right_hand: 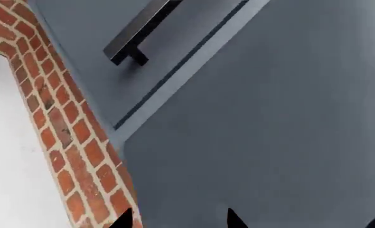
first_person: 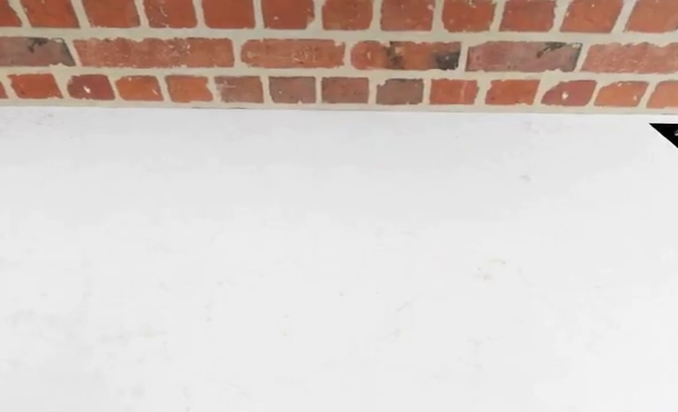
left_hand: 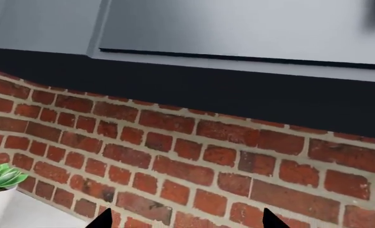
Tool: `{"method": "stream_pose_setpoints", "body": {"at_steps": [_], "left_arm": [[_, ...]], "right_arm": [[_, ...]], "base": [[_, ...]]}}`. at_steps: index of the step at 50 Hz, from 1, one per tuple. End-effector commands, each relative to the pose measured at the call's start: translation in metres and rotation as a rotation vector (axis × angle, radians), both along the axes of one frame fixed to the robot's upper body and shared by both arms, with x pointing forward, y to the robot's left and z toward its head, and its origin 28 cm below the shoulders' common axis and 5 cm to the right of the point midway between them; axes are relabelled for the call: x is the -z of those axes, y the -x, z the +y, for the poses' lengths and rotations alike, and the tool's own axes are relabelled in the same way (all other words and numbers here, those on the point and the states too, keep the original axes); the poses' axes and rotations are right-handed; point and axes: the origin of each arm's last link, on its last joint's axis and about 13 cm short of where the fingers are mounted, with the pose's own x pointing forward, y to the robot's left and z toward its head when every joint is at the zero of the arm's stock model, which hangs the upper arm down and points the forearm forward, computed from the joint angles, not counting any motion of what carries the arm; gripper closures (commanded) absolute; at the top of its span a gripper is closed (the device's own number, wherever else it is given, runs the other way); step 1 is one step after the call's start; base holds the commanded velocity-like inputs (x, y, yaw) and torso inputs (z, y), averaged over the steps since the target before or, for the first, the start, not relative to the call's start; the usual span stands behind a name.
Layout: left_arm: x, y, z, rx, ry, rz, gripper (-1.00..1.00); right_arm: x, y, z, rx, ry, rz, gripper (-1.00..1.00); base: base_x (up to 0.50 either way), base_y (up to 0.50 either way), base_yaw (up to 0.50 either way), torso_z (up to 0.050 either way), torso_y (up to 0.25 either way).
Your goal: Pick and place the shaker into the drawer. Then close the cabinet.
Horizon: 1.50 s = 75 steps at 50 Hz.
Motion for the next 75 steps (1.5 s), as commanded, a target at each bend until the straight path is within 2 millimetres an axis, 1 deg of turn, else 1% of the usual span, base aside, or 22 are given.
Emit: {"method": "stream_pose_setpoints", "body": {"at_steps": [1,4,12,19,27,28,29,31,32,33,34,35,36,38,40,42,44,46,47,52,55,75], "left_arm": [[0.001,0.004,0.005,-0.035,-0.015,0.006,-1.0],[0.002,0.005,0.006,-0.054,-0.02,0.017,-1.0],[0.004,0.005,0.004,-0.119,-0.043,0.061,-1.0],[-0.011,0.01,0.0,-0.183,-0.08,0.084,-1.0],[-0.009,0.013,-0.006,-0.086,-0.067,0.069,-1.0],[-0.008,0.013,-0.007,-0.054,-0.066,0.066,-1.0],[-0.007,0.012,-0.009,-0.017,-0.064,0.065,-1.0],[-0.009,-0.001,-0.021,0.08,-0.07,0.068,-1.0],[-0.011,-0.007,-0.028,0.125,-0.071,0.066,-1.0],[-0.013,-0.012,-0.036,0.175,-0.075,0.069,-1.0],[-0.017,-0.017,-0.043,0.218,-0.079,0.065,-1.0],[-0.019,-0.021,-0.051,0.263,-0.082,0.071,-1.0],[-0.023,-0.025,-0.059,0.304,-0.081,0.066,-1.0],[-0.026,-0.032,-0.071,0.375,-0.078,0.071,-1.0],[-0.026,-0.037,-0.082,0.428,-0.074,0.083,-1.0],[-0.023,-0.041,-0.09,0.462,-0.059,0.088,-1.0],[-0.02,-0.044,-0.096,0.489,-0.043,0.091,-1.0],[-0.015,-0.045,-0.102,0.511,-0.024,0.092,-1.0],[-0.012,-0.046,-0.104,0.517,-0.015,0.092,-1.0],[0.0,-0.048,-0.11,0.526,-0.005,0.125,-1.0],[0.007,-0.047,-0.112,0.526,-0.004,0.139,-1.0],[0.022,-0.048,-0.116,0.539,0.015,0.176,-1.0]], "right_arm": [[0.034,-0.079,-0.088,0.993,-0.14,-0.248,-1.0],[0.044,-0.085,-0.091,1.02,-0.103,-0.215,-1.0],[0.044,-0.085,-0.091,1.02,-0.103,-0.215,-1.0],[0.044,-0.085,-0.091,1.02,-0.103,-0.215,-1.0],[0.044,-0.085,-0.091,1.02,-0.103,-0.215,-1.0],[0.05,-0.098,-0.081,0.809,-0.334,-0.245,-1.0],[0.038,-0.093,-0.075,0.634,-0.478,-0.268,-1.0],[0.02,-0.081,-0.067,0.412,-0.58,-0.223,-1.0],[0.02,-0.076,-0.066,0.371,-0.61,-0.188,-1.0],[0.064,-0.093,-0.096,0.465,-0.729,-0.038,-1.0],[0.098,-0.112,-0.054,0.33,-0.61,0.145,-1.0],[0.136,-0.116,-0.071,0.437,-0.603,0.248,-1.0],[0.154,-0.108,-0.079,0.564,-0.539,0.287,-1.0],[0.184,-0.087,-0.071,0.592,-0.528,0.428,-1.0],[0.207,-0.057,-0.029,0.491,-0.447,0.549,-1.0],[0.205,-0.016,-0.023,0.334,-0.429,0.352,-1.0],[0.217,0.025,-0.031,0.214,-0.44,0.196,-1.0],[0.238,0.043,-0.042,0.443,-0.586,0.133,-1.0],[0.249,0.046,-0.044,0.486,-0.612,0.136,-1.0],[0.281,0.042,-0.041,0.501,-0.63,0.194,-1.0],[0.292,0.04,-0.038,0.503,-0.634,0.219,-1.0],[0.301,0.033,-0.027,0.442,-0.592,0.269,-1.0]], "base": [[0.0,0.0,0.0,0.0,0.0],[0.0,0.0,0.0,0.0,0.0],[0.0,0.0,0.0,0.003,0.0],[0.0,0.0,0.0,0.005,0.0],[0.01,0.0,0.0,0.006,0.0],[0.03,0.0,0.0,0.011,0.0],[0.0,0.0,0.0,0.01,0.0],[0.0,0.0,0.0,0.005,-0.01],[0.0,0.0,0.0,0.012,0.0],[0.0,0.0,0.0,0.0,0.0],[0.0,0.0,0.0,0.0,0.0],[0.0,0.0,0.0,0.0,0.0],[0.0,0.0,0.0,0.0,0.0],[0.0,0.0,0.0,0.0,0.0],[0.0,0.0,0.0,0.0,0.0],[0.0,0.0,0.0,0.0,0.0],[0.0,0.0,0.0,0.0,0.0],[0.0,0.0,0.0,0.0,0.0],[0.0,0.0,0.0,0.0,0.0],[0.0,0.0,0.0,0.0,0.0],[0.0,0.0,0.0,0.0,0.0],[0.0,-0.04,0.0,0.0,0.0]]}}
